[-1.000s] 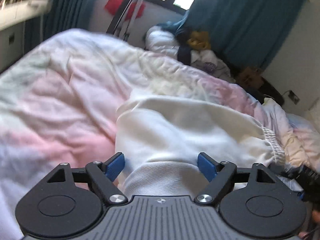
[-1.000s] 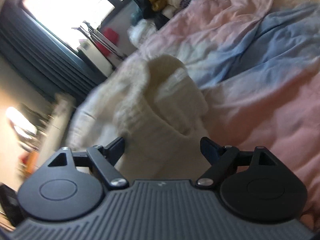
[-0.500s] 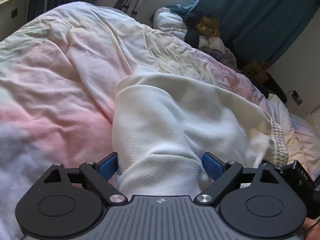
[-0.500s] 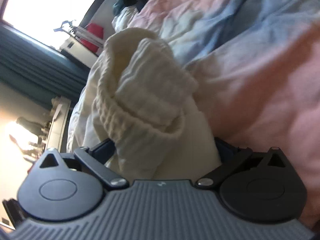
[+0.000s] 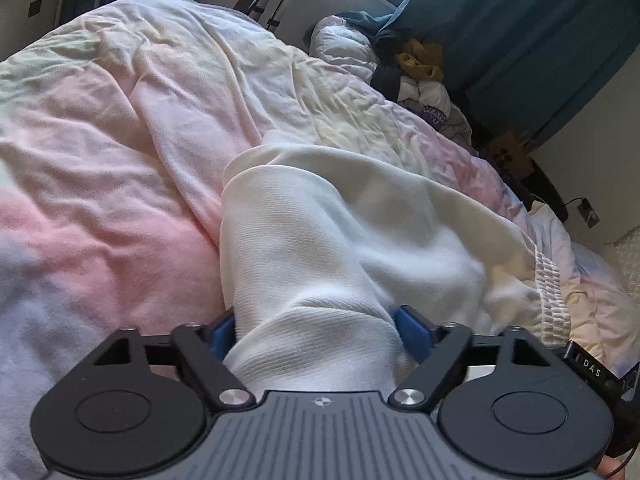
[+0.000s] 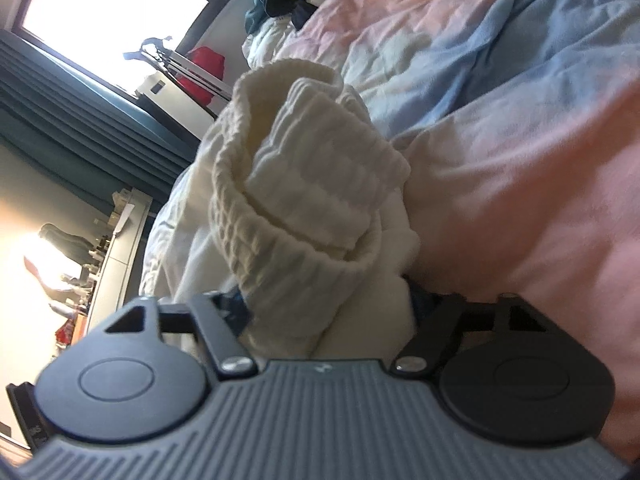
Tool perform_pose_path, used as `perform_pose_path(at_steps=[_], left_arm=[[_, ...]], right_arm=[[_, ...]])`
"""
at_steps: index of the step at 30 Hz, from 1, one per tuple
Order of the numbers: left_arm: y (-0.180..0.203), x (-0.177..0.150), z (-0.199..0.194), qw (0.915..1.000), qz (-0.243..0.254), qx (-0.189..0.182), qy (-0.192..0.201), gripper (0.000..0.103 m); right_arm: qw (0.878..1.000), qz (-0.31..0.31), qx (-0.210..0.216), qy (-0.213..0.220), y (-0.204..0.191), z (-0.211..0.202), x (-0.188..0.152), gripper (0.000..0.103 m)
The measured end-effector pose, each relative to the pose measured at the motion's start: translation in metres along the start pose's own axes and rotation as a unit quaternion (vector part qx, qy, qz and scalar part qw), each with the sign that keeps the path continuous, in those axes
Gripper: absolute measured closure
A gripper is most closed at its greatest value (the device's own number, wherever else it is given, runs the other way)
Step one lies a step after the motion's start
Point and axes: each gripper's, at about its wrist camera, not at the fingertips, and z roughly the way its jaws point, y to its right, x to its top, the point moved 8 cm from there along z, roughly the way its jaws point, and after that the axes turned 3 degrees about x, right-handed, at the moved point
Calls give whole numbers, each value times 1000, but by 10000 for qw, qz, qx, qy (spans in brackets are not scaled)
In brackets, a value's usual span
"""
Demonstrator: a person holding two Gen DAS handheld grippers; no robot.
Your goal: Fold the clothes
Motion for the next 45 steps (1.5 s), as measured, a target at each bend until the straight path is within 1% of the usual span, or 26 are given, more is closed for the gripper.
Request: perform_pose_path(at_steps=[1, 2, 3, 4, 6, 8, 11, 13, 17, 19, 22, 25, 30, 33, 36, 39, 40, 43, 45], left_arm=[[0, 0, -2, 10000, 5, -16, 44, 39], [0, 1, -4, 10000, 7, -35, 88, 42], [1, 1, -6, 9999, 22, -56, 137, 47], [2, 1, -8, 9998, 52, -67, 181, 51], [5, 1, -15, 9996, 69, -89, 274, 54], [12, 4, -26, 9992, 115, -115, 363, 58], [27, 14, -46, 9983, 116, -235, 529, 60], [42, 19, -59, 9975, 114, -365, 591, 60], [97, 25, -75, 9949, 360, -625, 707, 60], [132, 24, -77, 9926, 532, -781, 763, 60], [198, 20, -72, 9874, 823, -1102, 784, 60], [270, 8, -55, 9801, 1116, -1490, 683, 60], [386, -18, -3, 9661, 1554, -2033, 344, 60], [442, -38, 37, 9571, 1743, -2310, 149, 60], [482, -67, 81, 9479, 1842, -2595, -116, 60], [505, -100, 129, 9387, 1959, -2795, -486, 60], [506, -109, 144, 9364, 1969, -2842, -601, 60], [491, -129, 192, 9361, 1882, -2808, -976, 59], [477, -140, 216, 9370, 1786, -2774, -1150, 58]], right_arm=[[10000, -38, 24, 43, -2, -2, 1, 39], [9999, -77, 50, 88, -5, -5, 2, 44], [9998, -129, 92, 153, -10, -8, 3, 48], [9994, -204, 140, 228, -16, -13, 4, 50], [9983, -345, 267, 375, -30, -24, 6, 55], [9967, -474, 416, 515, -46, -36, 9, 58], [9944, -526, 597, 698, -63, -54, 17, 61], [9921, -531, 733, 870, -70, -74, 26, 62], [9888, -441, 857, 1140, -67, -119, 50, 62], [9862, -415, 856, 1355, -58, -146, 66, 62], [9806, -301, 809, 1759, -35, -192, 94, 62], [9742, -177, 640, 2159, -3, -237, 125, 62], [9599, 32, 238, 2792, 62, -297, 170, 62], [9488, 263, 13, 3147, 106, -318, 185, 62], [9367, 510, -241, 3456, 153, -329, 186, 62], [9266, 834, -511, 3632, 202, -330, 182, 62], [9233, 945, -594, 3676, 217, -330, 181, 62], [9246, 1293, -727, 3509, 251, -314, 165, 61], [9262, 1578, -716, 3349, 271, -299, 150, 59]])
